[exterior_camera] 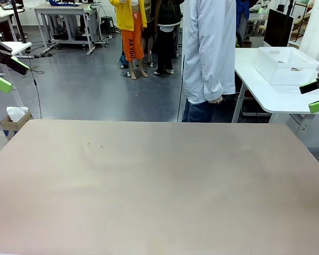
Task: Stack the cups and store them in the basket.
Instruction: Place the stack of Reusable plastic cups into the Pantry Basket.
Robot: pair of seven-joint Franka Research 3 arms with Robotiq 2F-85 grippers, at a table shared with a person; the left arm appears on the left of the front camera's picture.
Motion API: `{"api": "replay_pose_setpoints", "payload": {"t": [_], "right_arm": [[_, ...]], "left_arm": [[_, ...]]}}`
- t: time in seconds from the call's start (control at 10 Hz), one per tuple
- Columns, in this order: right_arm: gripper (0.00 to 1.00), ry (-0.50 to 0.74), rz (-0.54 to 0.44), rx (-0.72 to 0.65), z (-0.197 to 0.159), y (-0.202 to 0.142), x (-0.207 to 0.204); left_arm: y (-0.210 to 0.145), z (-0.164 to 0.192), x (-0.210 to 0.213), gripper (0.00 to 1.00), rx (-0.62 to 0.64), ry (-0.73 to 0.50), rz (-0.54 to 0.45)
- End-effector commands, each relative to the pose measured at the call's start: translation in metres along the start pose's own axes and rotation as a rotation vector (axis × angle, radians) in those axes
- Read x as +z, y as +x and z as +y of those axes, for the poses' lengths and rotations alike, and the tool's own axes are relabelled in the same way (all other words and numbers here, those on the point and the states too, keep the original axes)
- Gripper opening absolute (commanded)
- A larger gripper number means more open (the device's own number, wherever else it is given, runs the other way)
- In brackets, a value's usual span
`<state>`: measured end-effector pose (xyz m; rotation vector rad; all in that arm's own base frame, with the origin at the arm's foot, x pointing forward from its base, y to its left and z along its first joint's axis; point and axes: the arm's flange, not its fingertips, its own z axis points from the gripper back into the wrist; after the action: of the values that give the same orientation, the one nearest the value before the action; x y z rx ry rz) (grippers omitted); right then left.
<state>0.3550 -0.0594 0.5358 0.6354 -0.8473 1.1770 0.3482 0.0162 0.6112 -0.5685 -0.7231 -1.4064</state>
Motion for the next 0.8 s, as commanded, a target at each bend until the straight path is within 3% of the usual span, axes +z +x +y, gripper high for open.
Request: {"api": "replay_pose_setpoints", "payload": {"t": [0.0, 0.7], "right_arm": [[1.0, -0.002, -0.019, 0.016, -0.0001, 0.0005, 0.0004], [1.0, -0.002, -0.019, 0.016, -0.0001, 0.0005, 0.0004]], "left_arm": [[0.003, 0.0002, 0.0014, 0.97, 0.009, -0.007, 0.002], [0.003, 0.0002, 0.0014, 0.97, 0.009, -0.007, 0.002]]}}
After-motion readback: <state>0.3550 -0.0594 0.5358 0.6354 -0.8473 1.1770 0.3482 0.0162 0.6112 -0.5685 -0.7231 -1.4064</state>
